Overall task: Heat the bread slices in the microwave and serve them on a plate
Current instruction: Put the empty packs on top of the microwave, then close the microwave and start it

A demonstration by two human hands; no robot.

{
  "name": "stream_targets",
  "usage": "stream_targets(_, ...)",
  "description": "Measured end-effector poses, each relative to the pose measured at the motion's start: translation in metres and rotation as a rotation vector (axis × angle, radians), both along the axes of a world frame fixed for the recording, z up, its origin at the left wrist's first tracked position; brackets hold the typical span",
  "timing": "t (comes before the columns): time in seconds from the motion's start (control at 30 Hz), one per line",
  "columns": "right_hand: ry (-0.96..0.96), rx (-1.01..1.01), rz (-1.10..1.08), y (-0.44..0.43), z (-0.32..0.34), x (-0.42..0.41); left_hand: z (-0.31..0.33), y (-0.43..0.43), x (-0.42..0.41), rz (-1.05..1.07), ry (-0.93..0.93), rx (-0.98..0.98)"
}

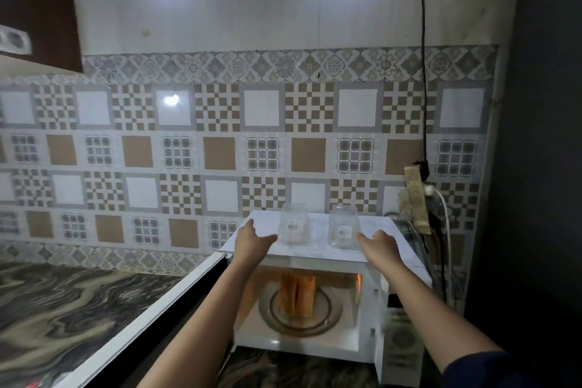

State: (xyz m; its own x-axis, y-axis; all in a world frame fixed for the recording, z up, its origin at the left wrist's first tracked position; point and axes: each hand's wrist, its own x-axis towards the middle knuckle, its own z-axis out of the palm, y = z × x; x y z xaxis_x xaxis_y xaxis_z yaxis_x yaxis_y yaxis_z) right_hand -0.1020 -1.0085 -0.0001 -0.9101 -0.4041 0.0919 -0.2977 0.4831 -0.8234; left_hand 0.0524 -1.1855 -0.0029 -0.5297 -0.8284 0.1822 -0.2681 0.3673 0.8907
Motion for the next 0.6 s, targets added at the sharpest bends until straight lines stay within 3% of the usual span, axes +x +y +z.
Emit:
stream_targets(0.4, 0.263, -0.049, 0.536, -0.049, 0.002, 0.198, 0.010, 0.035, 0.211, 0.374, 0.425, -0.189)
stream_targets(0.6, 0.386, -0.089, 0.874, -0.082, -0.011, 0.317, -0.031, 0.009, 0.302, 0.570, 0.768, 0.124)
